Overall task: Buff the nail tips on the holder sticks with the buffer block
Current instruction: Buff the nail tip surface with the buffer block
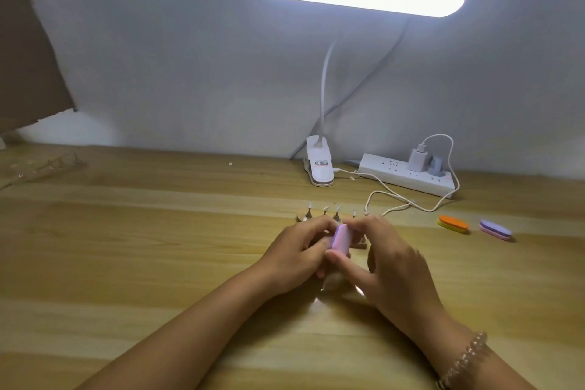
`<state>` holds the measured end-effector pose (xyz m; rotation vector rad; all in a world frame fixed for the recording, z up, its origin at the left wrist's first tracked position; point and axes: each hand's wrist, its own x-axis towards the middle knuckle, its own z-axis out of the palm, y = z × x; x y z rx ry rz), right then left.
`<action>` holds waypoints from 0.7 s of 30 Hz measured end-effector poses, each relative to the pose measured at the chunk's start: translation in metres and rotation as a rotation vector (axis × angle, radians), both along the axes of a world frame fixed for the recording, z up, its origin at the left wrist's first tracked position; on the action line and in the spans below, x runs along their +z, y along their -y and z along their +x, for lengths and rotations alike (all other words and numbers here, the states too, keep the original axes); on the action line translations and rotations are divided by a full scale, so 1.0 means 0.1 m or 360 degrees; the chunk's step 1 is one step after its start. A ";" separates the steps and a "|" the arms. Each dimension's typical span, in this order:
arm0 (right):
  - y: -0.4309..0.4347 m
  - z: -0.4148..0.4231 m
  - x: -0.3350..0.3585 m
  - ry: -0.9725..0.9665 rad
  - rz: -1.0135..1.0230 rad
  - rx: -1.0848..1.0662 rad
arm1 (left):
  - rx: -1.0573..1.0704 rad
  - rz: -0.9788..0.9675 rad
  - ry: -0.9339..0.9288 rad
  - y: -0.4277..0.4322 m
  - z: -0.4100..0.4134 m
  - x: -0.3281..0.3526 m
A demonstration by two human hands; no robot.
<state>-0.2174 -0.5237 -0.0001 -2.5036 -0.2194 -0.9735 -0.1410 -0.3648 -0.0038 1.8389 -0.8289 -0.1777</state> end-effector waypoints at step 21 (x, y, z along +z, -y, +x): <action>0.13 0.07 0.02 0.0008 0.0386 -0.0034 | -0.0007 -0.0113 -0.0076 0.01 0.00 -0.01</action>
